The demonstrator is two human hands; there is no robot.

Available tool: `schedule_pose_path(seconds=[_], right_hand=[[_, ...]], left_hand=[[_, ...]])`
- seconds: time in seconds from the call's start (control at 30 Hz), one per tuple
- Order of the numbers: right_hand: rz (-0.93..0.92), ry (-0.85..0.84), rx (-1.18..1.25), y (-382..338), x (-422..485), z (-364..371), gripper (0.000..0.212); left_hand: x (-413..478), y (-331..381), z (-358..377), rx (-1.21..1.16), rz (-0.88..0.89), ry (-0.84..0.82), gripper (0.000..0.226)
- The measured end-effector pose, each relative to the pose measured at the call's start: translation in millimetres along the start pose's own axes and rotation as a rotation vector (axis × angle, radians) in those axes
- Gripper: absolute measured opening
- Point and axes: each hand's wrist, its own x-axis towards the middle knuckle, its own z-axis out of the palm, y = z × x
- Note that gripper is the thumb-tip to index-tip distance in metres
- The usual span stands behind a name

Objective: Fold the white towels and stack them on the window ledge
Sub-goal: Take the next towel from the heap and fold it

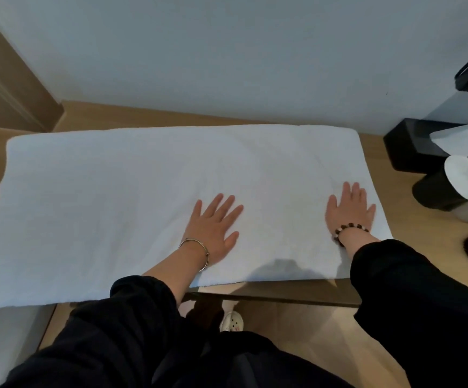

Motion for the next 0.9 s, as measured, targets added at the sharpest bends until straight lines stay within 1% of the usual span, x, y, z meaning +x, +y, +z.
schedule_pose_path(seconds=[0.13,0.2,0.27,0.33,0.37,0.43,0.5,0.57,0.67,0.73,0.8,0.83,0.87,0.9], right_hand=[[0.048,0.010,0.057,-1.8,5.0,-4.4,0.055],[0.051,0.055,0.061,-8.1,6.3,-5.3,0.052],[-0.004,0.113,0.021,-20.6,8.1,-7.0,0.050],[-0.108,0.152,0.002,-37.7,12.6,-9.7,0.051],[-0.146,0.156,0.009,-46.4,16.5,-12.2,0.051],[-0.192,0.143,0.056,-60.7,28.7,-17.5,0.052],[-0.242,0.121,0.101,-73.1,48.5,-23.3,0.052],[-0.322,0.068,0.107,-82.8,69.2,-26.3,0.052],[-0.510,-0.027,-0.016,-82.2,97.0,-23.6,0.052],[-0.566,-0.006,-0.087,-67.6,116.3,-23.2,0.053],[-0.518,0.059,-0.094,-48.7,129.1,-25.5,0.054],[-0.450,0.088,-0.087,-41.6,136.5,-25.7,0.055],[-0.342,0.107,-0.076,-36.0,143.1,-25.8,0.056],[-0.188,0.111,-0.033,-32.3,146.3,-27.6,0.058]], left_hand=[[-0.2,0.7,-0.6,-0.013,-0.019,-0.002,0.059],[7.5,8.1,-9.2,-0.037,-0.060,0.043,0.052],[29.1,19.6,-24.7,-0.052,-0.110,0.152,0.037],[57.6,27.5,-38.2,-0.070,-0.152,0.228,0.032],[72.3,27.6,-42.1,-0.074,-0.160,0.235,0.034],[98.9,18.4,-42.7,-0.069,-0.173,0.214,0.044],[119.0,1.1,-41.0,-0.049,-0.216,0.154,0.054],[130.8,-11.0,-36.9,-0.044,-0.259,0.085,0.057],[136.5,-14.9,-29.6,-0.029,-0.275,0.067,0.060],[138.6,-15.8,-27.1,-0.027,-0.264,0.079,0.061],[136.1,-16.5,-27.1,-0.033,-0.259,0.092,0.062],[137.2,-17.2,-26.8,-0.039,-0.261,0.094,0.062],[138.0,-17.6,-26.5,-0.040,-0.262,0.092,0.062],[138.1,-17.4,-26.5,-0.039,-0.262,0.087,0.062]])
